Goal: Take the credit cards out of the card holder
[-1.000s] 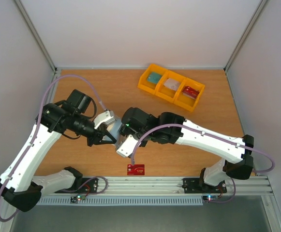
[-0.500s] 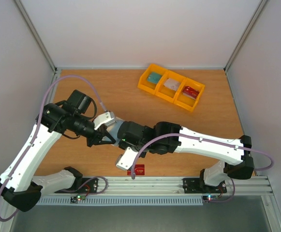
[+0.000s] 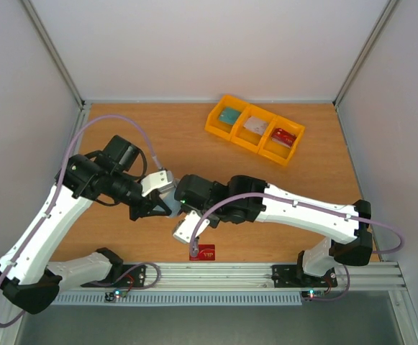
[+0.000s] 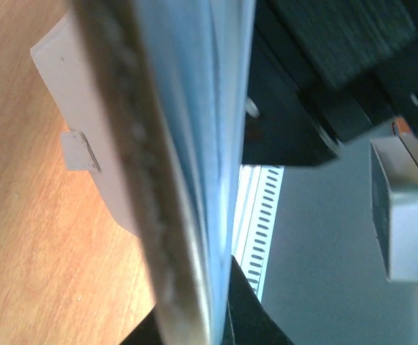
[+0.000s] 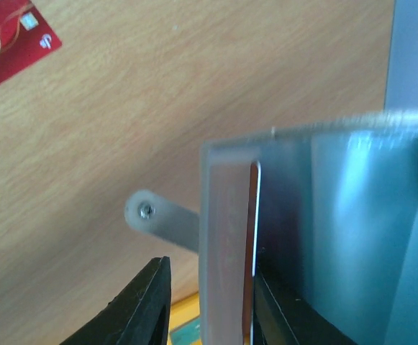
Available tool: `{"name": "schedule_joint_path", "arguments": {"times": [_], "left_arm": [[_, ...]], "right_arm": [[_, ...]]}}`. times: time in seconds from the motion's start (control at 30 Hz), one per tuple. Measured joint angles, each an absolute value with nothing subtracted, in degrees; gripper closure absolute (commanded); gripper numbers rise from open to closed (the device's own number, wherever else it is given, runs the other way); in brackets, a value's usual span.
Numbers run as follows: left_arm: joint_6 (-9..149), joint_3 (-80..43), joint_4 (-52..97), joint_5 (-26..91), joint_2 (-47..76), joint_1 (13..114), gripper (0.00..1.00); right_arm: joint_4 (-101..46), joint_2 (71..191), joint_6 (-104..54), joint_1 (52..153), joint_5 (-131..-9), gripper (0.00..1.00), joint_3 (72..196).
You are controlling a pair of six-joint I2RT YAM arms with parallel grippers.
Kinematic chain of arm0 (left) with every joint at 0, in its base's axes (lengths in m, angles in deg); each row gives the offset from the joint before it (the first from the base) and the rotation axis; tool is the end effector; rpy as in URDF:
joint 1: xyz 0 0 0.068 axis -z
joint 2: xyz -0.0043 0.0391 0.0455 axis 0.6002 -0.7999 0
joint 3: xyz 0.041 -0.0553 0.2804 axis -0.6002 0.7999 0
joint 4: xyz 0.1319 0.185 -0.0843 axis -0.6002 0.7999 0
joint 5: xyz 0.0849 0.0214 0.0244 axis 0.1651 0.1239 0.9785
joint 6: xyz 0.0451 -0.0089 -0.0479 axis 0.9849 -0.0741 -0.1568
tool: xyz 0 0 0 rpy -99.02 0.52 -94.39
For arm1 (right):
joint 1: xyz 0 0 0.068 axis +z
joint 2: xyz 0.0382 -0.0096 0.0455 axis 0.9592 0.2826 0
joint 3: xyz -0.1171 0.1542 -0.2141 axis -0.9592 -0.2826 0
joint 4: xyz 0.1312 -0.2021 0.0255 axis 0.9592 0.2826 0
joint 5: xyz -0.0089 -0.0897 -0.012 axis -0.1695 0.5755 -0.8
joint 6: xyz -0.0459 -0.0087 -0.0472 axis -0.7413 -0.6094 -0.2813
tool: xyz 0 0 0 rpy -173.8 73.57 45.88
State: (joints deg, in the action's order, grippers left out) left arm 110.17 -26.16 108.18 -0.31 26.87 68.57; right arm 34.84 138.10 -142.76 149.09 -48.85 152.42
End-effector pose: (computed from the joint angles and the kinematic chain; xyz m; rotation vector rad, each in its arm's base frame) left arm 0.0967 -0.1001 0.3810 1.4738 2.1506 -0.9830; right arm 0.0859 0.2842 0.3701 -2.6211 -0.0616 -0.5224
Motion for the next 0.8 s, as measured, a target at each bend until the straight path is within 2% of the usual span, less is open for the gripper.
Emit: {"name": "schedule_joint_path", "arguments": {"times": [0.03,0.1,0.27,0.4,0.43,0.6,0.73,0.8], "left_arm": [[110.5,-26.2,108.2,0.1,26.9,68.8,1.00],[110.7,-26.2,108.2,0.8,26.9,69.0,1.00],[110.9,-26.2,108.2,1.3,26.9,69.5,1.00],[110.9,-26.2,108.3,1.4,26.8,69.7,1.00],[110.9,-26.2,108.4,1.4,26.8,69.7,1.00],[110.7,-26.2,108.7,1.4,26.8,69.8,1.00],[110.4,-25.9,108.6,1.5,26.8,69.8,1.00],[110.3,-25.3,108.2,1.7,26.9,69.8,1.00]], "right_arm": [[35.3,138.1,-142.5,148.5,-48.5,0.69,152.5],[35.7,138.1,-142.1,147.4,-47.8,0.78,152.7],[36.0,138.1,-141.1,146.5,-47.7,0.84,153.1],[36.0,138.3,-140.2,146.5,-48.7,0.98,153.2],[35.9,138.5,-140.0,146.5,-49.0,0.99,153.3],[36.0,139.2,-138.7,146.5,-51.0,0.99,154.1],[36.4,139.5,-137.8,146.5,-51.8,0.87,154.7],[36.4,139.5,-137.2,146.6,-52.5,0.85,154.8]]}}
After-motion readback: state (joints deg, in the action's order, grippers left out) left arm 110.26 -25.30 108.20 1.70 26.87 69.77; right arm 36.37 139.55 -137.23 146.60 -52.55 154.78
